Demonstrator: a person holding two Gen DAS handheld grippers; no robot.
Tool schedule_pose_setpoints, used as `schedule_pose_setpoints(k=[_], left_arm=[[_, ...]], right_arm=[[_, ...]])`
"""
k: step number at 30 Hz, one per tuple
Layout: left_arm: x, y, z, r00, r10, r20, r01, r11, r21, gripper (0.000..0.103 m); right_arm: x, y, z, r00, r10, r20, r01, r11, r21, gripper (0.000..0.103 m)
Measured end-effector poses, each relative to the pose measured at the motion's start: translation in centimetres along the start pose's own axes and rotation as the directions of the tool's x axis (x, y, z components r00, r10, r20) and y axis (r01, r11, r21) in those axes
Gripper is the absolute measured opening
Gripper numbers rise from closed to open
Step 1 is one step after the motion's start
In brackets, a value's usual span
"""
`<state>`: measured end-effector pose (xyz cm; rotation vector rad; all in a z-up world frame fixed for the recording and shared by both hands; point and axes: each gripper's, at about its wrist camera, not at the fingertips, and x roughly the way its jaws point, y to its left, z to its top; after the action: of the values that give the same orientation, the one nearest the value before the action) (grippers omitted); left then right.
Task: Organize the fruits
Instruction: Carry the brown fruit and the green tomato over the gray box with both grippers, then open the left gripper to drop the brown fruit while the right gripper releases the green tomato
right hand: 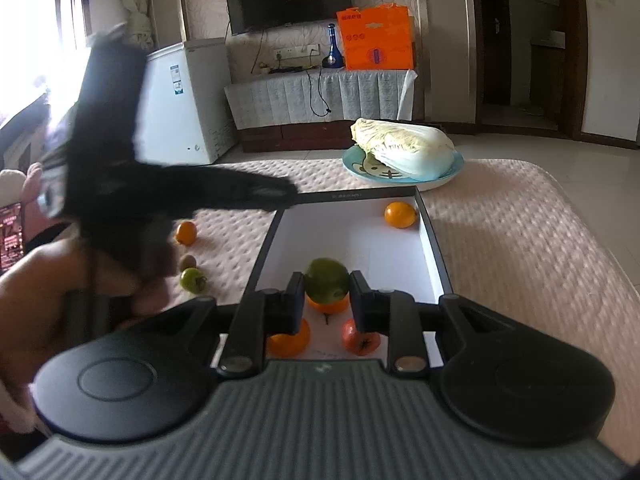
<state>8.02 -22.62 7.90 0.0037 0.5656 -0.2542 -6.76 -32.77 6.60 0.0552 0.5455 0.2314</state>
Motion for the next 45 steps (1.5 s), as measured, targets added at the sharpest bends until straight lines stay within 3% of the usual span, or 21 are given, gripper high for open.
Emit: schedule_pose_setpoints(k=[7,13,17,20,36,45], left_arm=[[3.8,-3.0,0.1,0.999,-0.019,-0.049,0.022,0.998,0.059,0.029],[5.1,-3.2,0.0,0.998,-0.021,-0.065,0.025,0.998,0.059,0.03],[5.1,-3.1,-0.1,0.998,-0.012,-0.065,0.017,0.997,0.075,0.051],[4.4,-2.7,0.1,0.998,-0.015,-0.054,0.019,0.998,0.065,0.058],[-5.5,0.8,-0.4,0.999,0.013,0.042,-0.016,0.998,0.068,0.064],[-11.3,5.7,-4.5,0.998,0.033,0.044,-0.031,0.998,-0.052,0.068]], right_arm=[[0.5,-0.8,0.0,1.0,-0.022,-0.014,0.022,1.0,0.022,0.027],[0.9,-1.2,-0.1,0.999,-0.034,-0.027,0.035,0.999,0.037,0.027],[1.0,-1.3,-0.2,0.998,-0.044,-0.034,0.045,0.998,0.042,0.027],[1.4,-1.5,-0.2,0.997,-0.059,-0.04,0.06,0.997,0.046,0.027],[3.8,-0.5,0.0,0.992,-0.115,-0.057,0.118,0.991,0.057,0.027],[5.0,-0.1,0.1,0.977,-0.2,-0.068,0.205,0.977,0.066,0.029]])
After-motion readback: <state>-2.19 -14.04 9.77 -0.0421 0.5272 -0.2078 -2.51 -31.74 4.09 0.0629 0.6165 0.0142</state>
